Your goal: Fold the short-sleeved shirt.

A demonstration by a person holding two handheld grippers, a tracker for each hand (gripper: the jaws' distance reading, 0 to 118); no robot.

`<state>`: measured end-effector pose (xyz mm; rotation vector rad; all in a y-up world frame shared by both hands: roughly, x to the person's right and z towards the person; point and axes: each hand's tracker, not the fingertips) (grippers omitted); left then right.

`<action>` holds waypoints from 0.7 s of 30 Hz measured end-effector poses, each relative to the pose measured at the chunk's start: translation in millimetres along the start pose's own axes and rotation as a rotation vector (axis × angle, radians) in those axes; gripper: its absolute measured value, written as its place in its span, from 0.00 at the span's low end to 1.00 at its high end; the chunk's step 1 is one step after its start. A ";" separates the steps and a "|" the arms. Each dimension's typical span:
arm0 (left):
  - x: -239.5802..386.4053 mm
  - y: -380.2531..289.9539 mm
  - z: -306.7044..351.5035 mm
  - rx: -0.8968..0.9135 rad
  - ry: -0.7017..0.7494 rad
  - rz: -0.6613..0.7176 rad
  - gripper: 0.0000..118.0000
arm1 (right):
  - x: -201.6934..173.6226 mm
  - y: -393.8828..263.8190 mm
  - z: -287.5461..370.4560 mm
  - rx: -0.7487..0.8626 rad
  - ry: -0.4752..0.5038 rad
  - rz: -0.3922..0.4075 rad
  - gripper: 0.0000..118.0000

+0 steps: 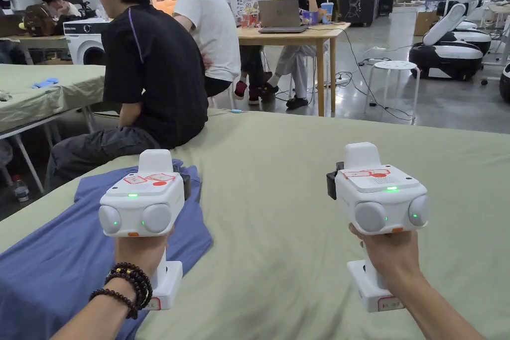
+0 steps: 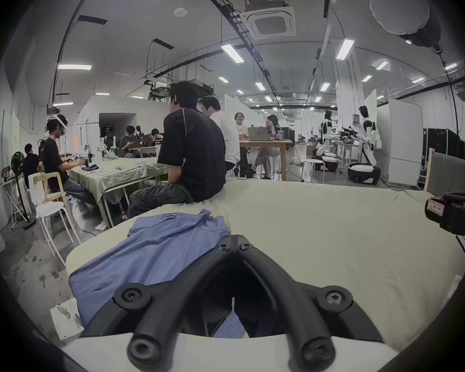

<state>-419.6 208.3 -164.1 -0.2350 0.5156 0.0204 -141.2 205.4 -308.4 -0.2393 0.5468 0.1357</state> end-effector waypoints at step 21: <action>-63.9 -47.8 -189.8 -0.524 -0.021 -0.006 0.79 | -44.2 -22.3 -88.9 -0.066 0.118 0.056 0.00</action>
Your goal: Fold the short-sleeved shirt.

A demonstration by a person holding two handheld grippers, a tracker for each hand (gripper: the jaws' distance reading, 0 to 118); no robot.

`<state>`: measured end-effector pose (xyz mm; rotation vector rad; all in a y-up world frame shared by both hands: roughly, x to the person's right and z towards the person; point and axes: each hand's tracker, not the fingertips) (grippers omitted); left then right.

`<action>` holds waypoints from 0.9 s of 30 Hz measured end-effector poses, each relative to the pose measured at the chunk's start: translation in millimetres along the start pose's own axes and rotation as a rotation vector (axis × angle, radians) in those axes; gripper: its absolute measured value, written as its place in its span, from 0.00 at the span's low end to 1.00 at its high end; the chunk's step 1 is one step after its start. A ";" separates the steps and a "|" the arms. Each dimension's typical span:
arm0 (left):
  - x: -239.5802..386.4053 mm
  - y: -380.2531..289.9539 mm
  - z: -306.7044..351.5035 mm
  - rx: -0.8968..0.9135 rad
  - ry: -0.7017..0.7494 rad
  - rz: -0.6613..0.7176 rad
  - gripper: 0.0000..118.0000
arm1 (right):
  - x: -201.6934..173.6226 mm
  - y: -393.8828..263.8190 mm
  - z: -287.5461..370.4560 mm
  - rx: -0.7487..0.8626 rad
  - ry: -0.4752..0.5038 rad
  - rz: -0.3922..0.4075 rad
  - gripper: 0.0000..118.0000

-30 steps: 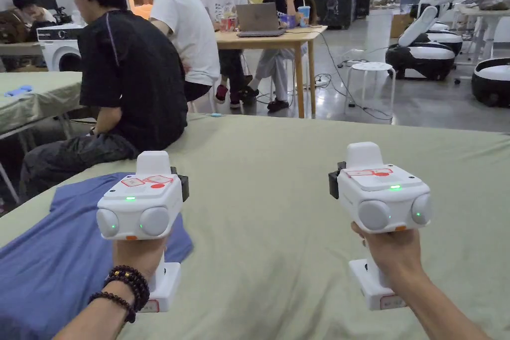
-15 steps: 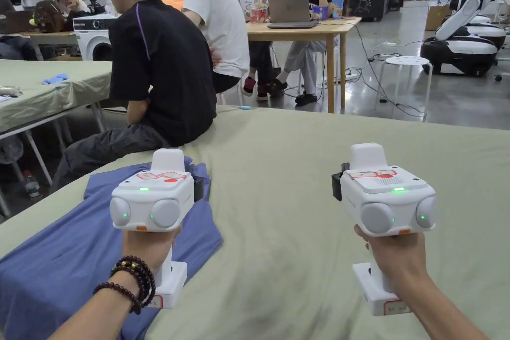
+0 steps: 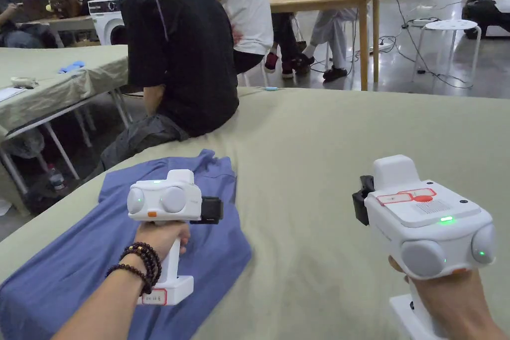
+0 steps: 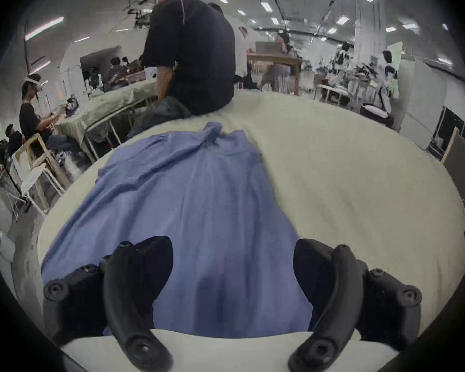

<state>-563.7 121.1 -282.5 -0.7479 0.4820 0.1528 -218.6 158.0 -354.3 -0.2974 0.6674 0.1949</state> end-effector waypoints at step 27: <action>14.5 41.0 26.1 0.188 -0.024 -0.003 0.03 | 48.3 -17.9 11.0 -0.051 -0.067 0.007 0.00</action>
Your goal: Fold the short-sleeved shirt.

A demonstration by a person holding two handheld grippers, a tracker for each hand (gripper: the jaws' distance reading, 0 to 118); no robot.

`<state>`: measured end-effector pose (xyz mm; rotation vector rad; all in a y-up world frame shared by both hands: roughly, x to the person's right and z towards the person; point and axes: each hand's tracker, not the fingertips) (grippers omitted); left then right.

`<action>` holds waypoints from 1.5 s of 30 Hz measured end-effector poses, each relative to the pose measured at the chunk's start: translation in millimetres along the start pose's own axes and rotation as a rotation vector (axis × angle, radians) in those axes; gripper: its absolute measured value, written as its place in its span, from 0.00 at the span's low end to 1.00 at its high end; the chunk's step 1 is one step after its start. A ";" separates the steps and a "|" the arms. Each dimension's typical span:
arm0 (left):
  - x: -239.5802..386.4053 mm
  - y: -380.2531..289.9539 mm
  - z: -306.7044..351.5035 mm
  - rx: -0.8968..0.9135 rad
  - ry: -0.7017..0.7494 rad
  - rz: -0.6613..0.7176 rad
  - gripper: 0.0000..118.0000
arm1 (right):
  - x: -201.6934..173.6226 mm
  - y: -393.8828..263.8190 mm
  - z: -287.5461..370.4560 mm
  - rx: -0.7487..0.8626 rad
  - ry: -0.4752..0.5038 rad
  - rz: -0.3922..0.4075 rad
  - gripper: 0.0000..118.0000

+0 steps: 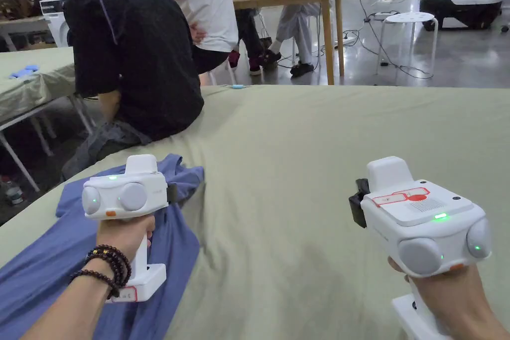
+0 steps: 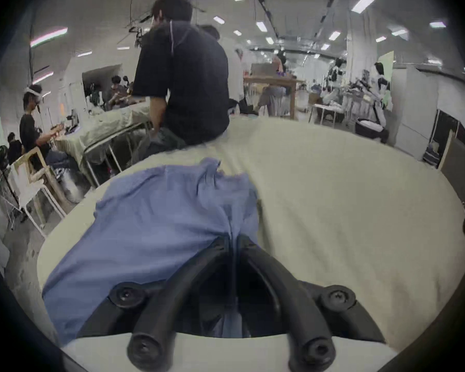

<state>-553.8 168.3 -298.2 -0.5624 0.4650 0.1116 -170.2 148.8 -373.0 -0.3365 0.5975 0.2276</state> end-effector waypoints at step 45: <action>485.1 -79.5 146.2 0.048 -0.846 -0.379 0.90 | 273.1 -112.7 261.9 -0.086 -0.544 -0.207 0.00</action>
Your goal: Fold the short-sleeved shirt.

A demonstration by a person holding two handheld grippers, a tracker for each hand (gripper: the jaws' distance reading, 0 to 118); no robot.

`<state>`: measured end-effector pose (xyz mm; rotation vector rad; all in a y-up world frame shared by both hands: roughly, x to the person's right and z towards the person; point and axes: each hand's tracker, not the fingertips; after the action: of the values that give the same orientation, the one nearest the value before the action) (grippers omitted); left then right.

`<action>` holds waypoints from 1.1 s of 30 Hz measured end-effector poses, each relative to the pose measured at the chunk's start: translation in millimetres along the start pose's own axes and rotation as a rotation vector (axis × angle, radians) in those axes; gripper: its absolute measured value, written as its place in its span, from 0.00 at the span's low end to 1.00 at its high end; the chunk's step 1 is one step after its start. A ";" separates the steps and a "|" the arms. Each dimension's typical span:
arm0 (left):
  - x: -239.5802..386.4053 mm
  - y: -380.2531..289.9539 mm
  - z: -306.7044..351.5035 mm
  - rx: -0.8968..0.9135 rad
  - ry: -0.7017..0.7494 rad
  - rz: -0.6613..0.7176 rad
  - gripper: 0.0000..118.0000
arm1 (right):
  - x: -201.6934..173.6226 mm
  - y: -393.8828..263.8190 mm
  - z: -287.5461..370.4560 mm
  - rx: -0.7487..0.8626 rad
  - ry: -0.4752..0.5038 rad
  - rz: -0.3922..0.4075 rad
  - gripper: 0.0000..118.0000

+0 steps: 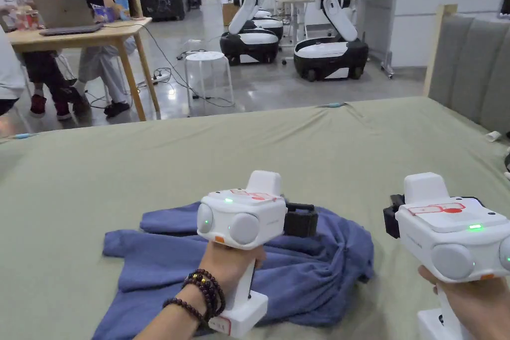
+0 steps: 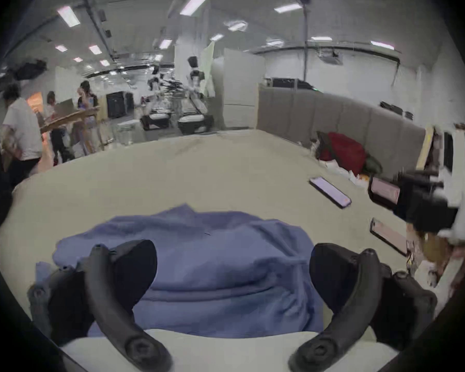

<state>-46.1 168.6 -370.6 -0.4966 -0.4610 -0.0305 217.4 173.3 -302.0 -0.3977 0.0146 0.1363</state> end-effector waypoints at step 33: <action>-311.3 -68.4 -9.6 -0.279 0.486 0.292 0.65 | -97.7 -14.3 -76.8 -0.055 0.176 0.076 0.00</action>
<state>-330.9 78.3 -482.2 -0.8017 0.0974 0.0656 123.4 117.8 -363.4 -0.4637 0.2001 0.1771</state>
